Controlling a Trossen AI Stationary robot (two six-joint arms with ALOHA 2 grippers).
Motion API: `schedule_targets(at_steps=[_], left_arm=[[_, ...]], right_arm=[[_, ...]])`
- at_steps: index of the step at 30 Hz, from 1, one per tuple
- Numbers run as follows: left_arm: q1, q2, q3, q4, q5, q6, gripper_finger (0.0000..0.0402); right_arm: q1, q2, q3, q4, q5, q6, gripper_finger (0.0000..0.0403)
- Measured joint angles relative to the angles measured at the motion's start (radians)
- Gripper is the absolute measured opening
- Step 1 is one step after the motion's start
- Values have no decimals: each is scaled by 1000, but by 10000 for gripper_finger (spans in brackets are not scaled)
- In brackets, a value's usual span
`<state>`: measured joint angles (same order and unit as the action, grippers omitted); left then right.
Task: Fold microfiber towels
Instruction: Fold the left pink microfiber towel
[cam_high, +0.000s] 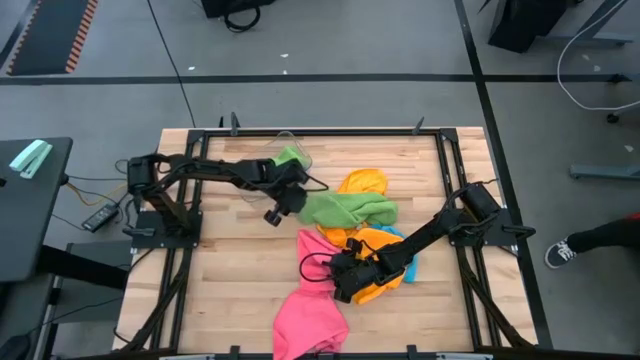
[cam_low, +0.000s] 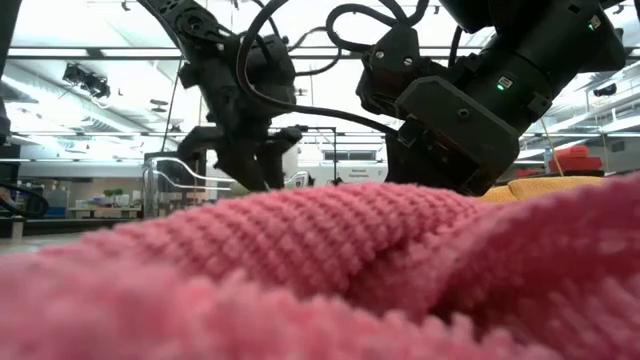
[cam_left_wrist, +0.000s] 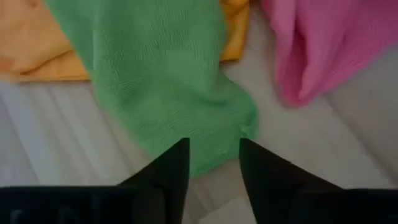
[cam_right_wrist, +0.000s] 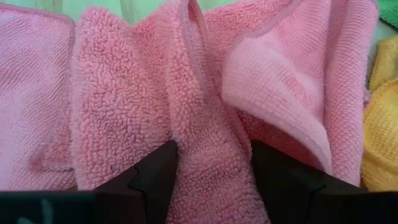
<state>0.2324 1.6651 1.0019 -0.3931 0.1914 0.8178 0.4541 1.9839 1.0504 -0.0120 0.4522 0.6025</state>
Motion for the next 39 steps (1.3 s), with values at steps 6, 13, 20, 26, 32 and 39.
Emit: schedule_targets(at_steps=[6, 13, 20, 26, 32, 39], left_arm=[[-107, -4, -1, -13, 134, -164, 166], [-279, 73, -1, 136, 27, -275, 165], [-271, 91, -1, 290, -31, -491, 150], [-233, 127, -1, 283, -33, -553, 149], [-237, 202, -2, 327, -30, -550, 167], [-257, 211, -1, 356, -22, -534, 95]], right_arm=[[0, 0, 0, -1, 0, 0, 213], [0, 0, -1, 0, 0, 0, 213], [0, 0, -1, 1, 0, 0, 213], [0, 0, -1, 1, 0, 0, 213], [0, 0, -1, 1, 0, 0, 213], [0, 0, -1, -1, 0, 0, 213]])
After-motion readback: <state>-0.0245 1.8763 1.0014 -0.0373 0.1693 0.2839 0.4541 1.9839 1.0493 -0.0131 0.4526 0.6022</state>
